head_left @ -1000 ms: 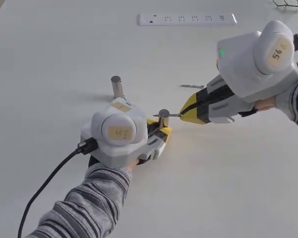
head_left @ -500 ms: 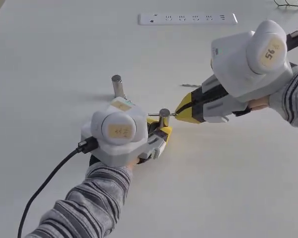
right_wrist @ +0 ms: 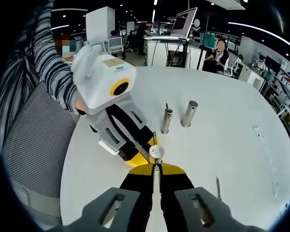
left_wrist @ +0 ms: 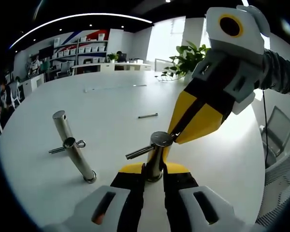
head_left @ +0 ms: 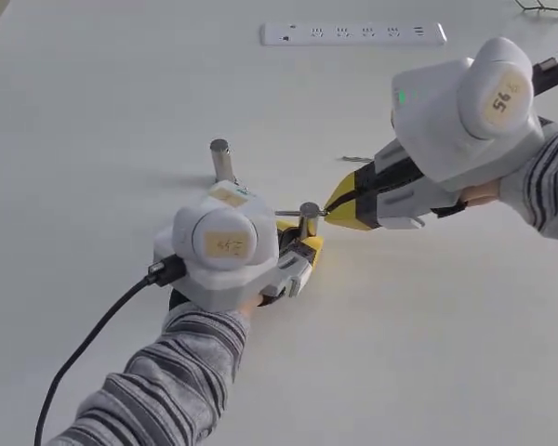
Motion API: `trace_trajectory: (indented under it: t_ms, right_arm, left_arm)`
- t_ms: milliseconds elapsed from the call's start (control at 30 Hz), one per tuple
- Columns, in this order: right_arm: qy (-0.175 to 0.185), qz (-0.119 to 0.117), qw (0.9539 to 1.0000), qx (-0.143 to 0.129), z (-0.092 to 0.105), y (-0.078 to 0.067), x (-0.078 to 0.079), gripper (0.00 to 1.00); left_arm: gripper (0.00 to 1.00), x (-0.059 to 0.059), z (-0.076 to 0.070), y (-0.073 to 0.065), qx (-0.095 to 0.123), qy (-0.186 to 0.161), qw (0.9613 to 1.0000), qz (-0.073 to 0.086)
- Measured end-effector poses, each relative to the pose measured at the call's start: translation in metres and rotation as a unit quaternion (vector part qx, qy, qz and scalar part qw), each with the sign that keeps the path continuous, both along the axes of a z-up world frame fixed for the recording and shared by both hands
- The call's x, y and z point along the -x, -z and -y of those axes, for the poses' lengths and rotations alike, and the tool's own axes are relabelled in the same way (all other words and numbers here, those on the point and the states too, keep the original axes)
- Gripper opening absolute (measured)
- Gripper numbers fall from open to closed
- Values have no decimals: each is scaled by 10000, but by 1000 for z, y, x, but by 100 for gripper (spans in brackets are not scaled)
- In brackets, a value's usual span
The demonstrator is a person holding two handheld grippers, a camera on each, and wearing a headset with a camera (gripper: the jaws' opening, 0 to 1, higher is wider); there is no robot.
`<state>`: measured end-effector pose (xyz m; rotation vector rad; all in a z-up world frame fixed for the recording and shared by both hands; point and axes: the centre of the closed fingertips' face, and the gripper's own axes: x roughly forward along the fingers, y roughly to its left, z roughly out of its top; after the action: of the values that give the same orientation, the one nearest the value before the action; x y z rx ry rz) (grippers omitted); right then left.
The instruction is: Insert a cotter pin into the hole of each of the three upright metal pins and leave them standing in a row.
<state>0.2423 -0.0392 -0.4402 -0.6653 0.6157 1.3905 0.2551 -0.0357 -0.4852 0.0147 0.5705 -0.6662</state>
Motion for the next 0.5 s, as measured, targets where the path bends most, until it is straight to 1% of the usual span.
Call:
trace_trajectory:
  t_ms: [233, 333, 400, 500]
  right_arm:
    - [24, -32, 10000, -48, -2, -1, 0, 0]
    - [64, -67, 9999, -83, -2, -1, 0, 0]
    - [74, -62, 9999, -66, -2, 0, 0, 4]
    - [117, -66, 9999, -93, -3, 0, 0, 6]
  left_arm:
    - [11, 0, 0, 0, -43, 28, 10000, 28]
    - [12, 0, 0, 0, -12, 81, 10000, -5]
    - [13, 1, -2, 0, -41, 110, 9999, -11]
    - [17, 3, -5, 2, -89, 109, 9999, -35]
